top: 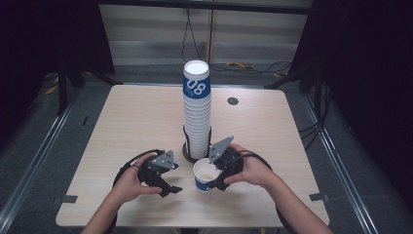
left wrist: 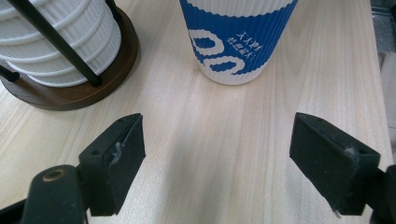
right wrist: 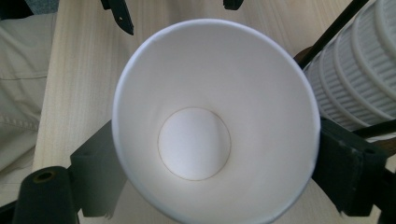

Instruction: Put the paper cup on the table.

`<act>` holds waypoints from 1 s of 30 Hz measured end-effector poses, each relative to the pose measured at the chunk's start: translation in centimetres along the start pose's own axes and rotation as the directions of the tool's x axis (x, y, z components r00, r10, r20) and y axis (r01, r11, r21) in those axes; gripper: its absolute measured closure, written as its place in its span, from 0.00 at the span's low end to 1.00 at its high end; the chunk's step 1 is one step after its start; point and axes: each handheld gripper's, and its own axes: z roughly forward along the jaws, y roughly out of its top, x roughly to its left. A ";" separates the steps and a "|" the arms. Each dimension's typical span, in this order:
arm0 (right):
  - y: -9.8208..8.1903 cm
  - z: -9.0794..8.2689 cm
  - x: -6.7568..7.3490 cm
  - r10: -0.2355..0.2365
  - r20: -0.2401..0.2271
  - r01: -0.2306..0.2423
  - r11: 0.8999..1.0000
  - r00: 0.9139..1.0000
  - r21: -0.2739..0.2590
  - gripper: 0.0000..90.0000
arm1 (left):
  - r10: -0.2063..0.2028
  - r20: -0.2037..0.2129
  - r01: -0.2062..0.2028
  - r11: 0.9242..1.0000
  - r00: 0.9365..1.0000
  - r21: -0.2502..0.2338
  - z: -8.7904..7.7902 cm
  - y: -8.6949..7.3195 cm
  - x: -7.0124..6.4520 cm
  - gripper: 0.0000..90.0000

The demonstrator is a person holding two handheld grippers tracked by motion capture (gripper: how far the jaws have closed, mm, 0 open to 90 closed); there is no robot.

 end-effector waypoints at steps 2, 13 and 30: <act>-0.1 0.1 0.0 0.012 -0.008 -0.012 1.000 1.000 -0.007 0.15 | -0.004 -0.001 0.004 1.000 1.000 -0.001 0.0 -0.1 0.0 0.20; -0.9 -0.3 0.1 0.039 -0.015 -0.040 0.998 0.999 -0.038 0.15 | -0.009 -0.001 0.009 1.000 1.000 0.003 -0.2 -0.4 0.0 0.20; -6.1 -2.2 0.4 0.157 0.019 -0.155 0.983 0.987 -0.095 0.15 | -0.031 -0.010 0.031 0.999 0.999 0.009 -0.6 -0.8 0.4 0.19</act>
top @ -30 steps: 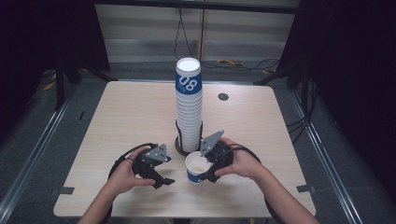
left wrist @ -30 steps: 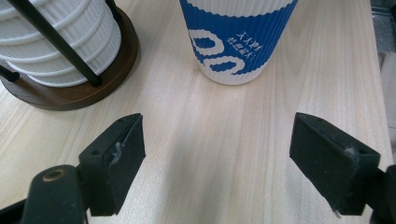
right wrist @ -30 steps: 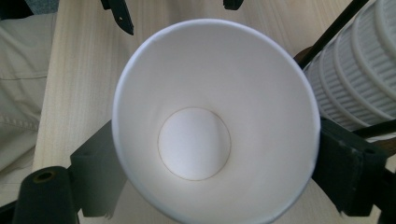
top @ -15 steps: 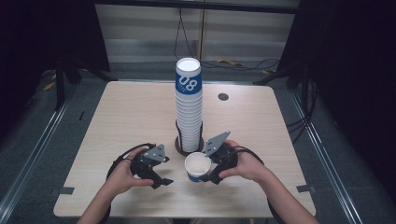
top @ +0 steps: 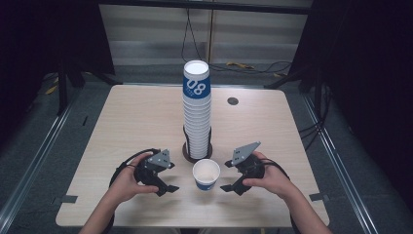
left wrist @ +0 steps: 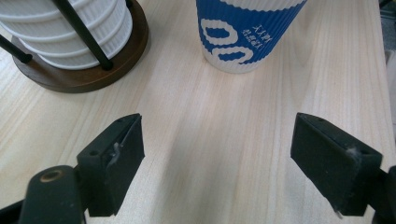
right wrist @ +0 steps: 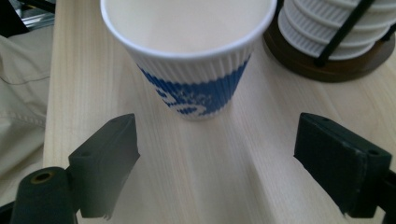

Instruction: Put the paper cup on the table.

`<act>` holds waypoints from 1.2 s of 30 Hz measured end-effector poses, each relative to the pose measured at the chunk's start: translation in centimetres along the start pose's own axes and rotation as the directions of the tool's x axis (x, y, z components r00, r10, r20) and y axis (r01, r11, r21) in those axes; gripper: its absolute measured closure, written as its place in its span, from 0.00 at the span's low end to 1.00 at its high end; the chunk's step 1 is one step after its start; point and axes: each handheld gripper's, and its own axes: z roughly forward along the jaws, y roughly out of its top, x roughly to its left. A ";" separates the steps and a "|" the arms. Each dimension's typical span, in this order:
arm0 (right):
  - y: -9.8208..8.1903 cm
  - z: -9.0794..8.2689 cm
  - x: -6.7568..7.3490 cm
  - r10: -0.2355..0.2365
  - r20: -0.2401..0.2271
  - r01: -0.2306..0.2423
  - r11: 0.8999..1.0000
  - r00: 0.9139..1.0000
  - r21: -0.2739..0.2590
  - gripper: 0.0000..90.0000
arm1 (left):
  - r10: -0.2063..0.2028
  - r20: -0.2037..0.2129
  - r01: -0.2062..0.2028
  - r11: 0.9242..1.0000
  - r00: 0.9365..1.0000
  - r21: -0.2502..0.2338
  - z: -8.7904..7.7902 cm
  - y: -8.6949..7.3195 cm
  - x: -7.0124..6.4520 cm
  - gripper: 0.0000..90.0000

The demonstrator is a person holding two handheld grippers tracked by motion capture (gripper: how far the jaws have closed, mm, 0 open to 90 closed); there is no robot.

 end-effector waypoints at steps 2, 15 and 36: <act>-0.5 -0.1 0.0 0.005 0.008 -0.005 1.000 1.000 0.002 0.15 | -0.009 -0.002 0.009 1.000 1.000 0.003 -0.1 -0.1 0.0 0.19; -3.3 -0.9 -0.4 0.066 0.045 -0.066 0.998 0.997 -0.002 0.15 | -0.029 -0.031 0.029 1.000 0.999 0.010 -0.5 -0.9 0.6 0.19; -6.1 -1.8 -0.9 0.116 0.082 -0.116 0.993 0.990 -0.011 0.15 | -0.056 -0.062 0.058 0.998 0.997 0.031 -1.4 -3.1 1.7 0.19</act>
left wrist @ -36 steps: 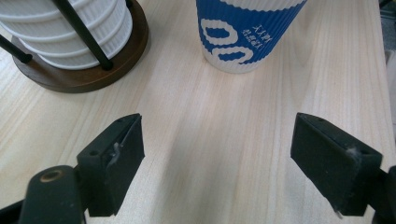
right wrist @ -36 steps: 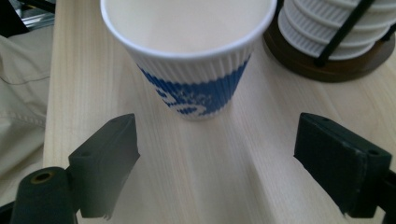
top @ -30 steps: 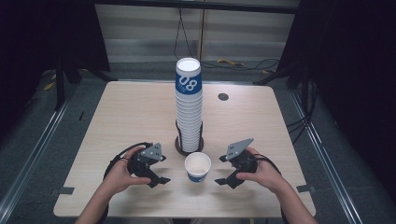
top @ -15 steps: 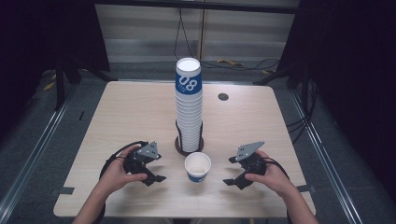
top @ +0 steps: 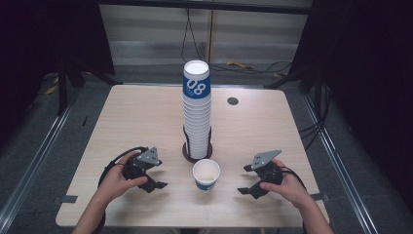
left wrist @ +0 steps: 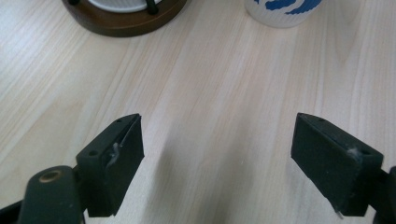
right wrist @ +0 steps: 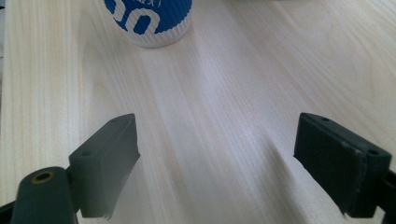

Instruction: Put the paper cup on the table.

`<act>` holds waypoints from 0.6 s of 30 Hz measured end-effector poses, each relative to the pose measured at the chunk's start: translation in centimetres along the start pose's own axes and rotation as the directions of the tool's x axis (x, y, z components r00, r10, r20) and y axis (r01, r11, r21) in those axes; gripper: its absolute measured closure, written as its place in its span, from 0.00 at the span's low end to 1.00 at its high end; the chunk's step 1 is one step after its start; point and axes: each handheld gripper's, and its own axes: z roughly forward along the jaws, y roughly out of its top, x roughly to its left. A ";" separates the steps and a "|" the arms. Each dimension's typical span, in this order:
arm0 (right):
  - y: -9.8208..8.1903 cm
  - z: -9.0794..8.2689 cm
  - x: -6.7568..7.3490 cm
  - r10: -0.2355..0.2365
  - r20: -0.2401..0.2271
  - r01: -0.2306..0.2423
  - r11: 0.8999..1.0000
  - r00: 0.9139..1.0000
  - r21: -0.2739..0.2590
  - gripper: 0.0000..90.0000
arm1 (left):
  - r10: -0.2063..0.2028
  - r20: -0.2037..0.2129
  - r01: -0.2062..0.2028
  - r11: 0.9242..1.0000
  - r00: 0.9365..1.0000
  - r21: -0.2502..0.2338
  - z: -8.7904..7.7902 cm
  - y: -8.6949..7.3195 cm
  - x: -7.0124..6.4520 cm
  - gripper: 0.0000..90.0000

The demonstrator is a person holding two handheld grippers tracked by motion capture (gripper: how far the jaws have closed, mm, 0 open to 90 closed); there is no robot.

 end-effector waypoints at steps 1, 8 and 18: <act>-0.1 0.0 0.0 0.001 -0.001 -0.001 1.000 1.000 0.000 0.15 | 0.010 0.004 -0.010 1.000 1.000 -0.007 0.0 -0.1 0.1 0.19; -0.5 -0.1 -0.2 0.011 0.014 -0.011 1.000 1.000 0.003 0.15 | 0.009 0.005 -0.009 1.000 1.000 -0.007 -0.2 -1.1 0.7 0.19; -1.2 -0.1 -0.4 0.006 0.053 -0.006 1.000 0.999 0.014 0.15 | -0.010 -0.008 0.010 1.000 1.000 -0.012 -0.3 -2.2 1.4 0.19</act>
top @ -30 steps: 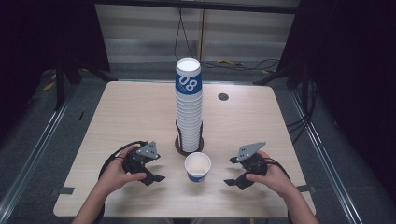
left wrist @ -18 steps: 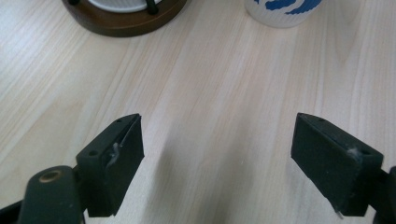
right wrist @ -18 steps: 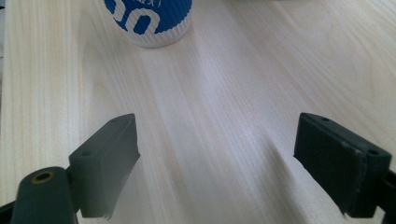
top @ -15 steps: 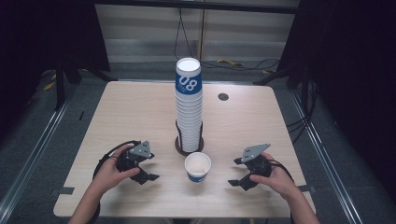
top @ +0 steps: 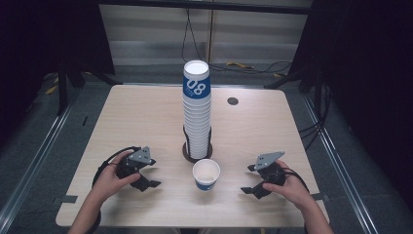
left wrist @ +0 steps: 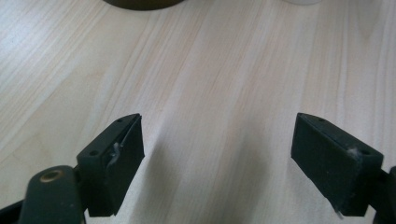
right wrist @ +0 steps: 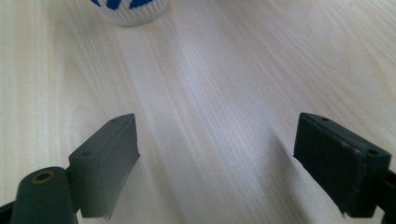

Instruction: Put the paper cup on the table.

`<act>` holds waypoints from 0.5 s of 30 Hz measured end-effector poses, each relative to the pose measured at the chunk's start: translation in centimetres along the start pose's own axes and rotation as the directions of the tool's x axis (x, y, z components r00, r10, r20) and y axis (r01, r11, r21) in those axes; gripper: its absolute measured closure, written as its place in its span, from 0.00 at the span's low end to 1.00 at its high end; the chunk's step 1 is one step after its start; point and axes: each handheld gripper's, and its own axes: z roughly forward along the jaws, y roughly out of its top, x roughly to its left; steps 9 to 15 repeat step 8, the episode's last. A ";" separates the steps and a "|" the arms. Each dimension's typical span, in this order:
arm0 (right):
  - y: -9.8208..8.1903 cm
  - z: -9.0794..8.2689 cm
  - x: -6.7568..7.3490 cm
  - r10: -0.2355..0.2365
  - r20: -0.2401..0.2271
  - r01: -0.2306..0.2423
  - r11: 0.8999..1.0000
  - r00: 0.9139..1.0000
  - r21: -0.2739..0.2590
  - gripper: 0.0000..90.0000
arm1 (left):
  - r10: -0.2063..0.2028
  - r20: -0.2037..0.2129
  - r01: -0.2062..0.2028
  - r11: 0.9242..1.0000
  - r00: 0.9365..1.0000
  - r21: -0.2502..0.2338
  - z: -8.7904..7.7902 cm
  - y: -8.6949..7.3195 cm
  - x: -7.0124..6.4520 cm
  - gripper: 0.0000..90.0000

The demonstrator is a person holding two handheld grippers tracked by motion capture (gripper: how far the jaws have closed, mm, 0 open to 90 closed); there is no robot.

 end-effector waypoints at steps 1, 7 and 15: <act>-0.1 0.1 0.0 -0.006 0.008 0.006 1.000 1.000 0.006 0.15 | -0.009 -0.001 0.009 1.000 1.000 0.000 0.0 -0.1 0.0 0.19; -0.2 0.2 -0.1 -0.009 0.017 0.009 1.000 1.000 0.008 0.15 | 0.005 -0.004 -0.005 1.000 1.000 0.008 0.5 -0.5 0.1 0.19; -0.3 0.2 -0.2 -0.008 0.019 0.008 1.000 1.000 0.008 0.15 | 0.007 -0.002 -0.007 1.000 1.000 0.017 0.5 -0.5 0.2 0.19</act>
